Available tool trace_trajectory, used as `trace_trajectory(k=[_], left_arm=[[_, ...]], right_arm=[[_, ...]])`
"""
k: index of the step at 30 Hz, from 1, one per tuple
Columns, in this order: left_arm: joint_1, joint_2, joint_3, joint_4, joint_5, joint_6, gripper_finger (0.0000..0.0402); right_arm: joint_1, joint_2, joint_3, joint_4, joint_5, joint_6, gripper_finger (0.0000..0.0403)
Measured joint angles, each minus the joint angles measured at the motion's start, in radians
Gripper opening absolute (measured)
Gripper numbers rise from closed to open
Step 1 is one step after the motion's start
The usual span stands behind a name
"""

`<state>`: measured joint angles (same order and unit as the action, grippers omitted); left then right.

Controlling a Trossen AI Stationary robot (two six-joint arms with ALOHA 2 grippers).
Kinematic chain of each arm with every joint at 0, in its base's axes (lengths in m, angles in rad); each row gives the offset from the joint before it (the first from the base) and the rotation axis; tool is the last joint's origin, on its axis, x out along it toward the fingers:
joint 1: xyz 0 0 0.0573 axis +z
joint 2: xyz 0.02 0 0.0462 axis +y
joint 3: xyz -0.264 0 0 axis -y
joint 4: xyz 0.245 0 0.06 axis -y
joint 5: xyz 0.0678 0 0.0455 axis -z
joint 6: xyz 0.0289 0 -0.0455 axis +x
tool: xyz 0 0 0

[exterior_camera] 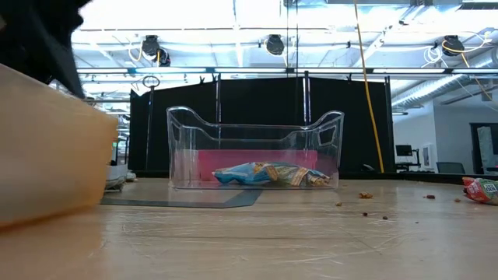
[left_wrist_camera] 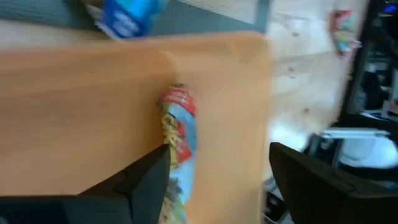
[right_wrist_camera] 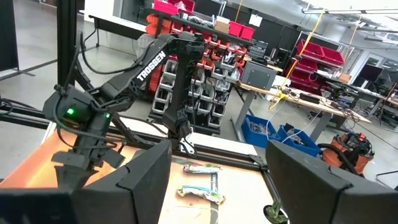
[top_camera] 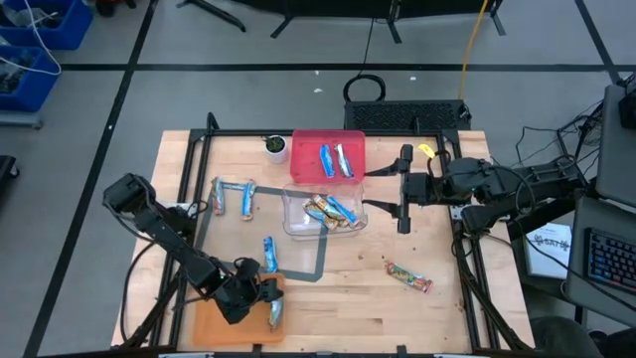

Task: Pick and place Granola Bars by type
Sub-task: Put the top red granola bar into the orange bin, then put the right red granola bar into the orange bin

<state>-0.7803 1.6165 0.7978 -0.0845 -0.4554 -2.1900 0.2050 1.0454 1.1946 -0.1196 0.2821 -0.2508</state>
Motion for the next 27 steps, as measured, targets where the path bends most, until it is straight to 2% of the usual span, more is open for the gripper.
trace_trajectory(k=[5, 12, 16, 27], left_arm=[[0.002, -0.039, 0.000, -0.020, -0.035, 0.040, 0.0291], [0.008, -0.145, 0.000, -0.123, -0.075, 0.103, 0.0283], [0.032, -0.227, 0.000, -0.127, -0.131, 0.256, 0.0280], [0.180, -0.460, 0.000, -0.120, -0.140, 0.687, 0.0275]], right_arm=[[0.000, 0.000, 0.000, 0.000, 0.000, 0.001, 0.0254], [0.000, 0.000, 0.000, 0.000, 0.000, 0.002, 0.0254], [0.000, 0.000, 0.000, -0.001, 0.000, 0.017, 0.0254], [0.000, 0.000, 0.000, -0.002, 0.000, 0.030, 0.0254]])
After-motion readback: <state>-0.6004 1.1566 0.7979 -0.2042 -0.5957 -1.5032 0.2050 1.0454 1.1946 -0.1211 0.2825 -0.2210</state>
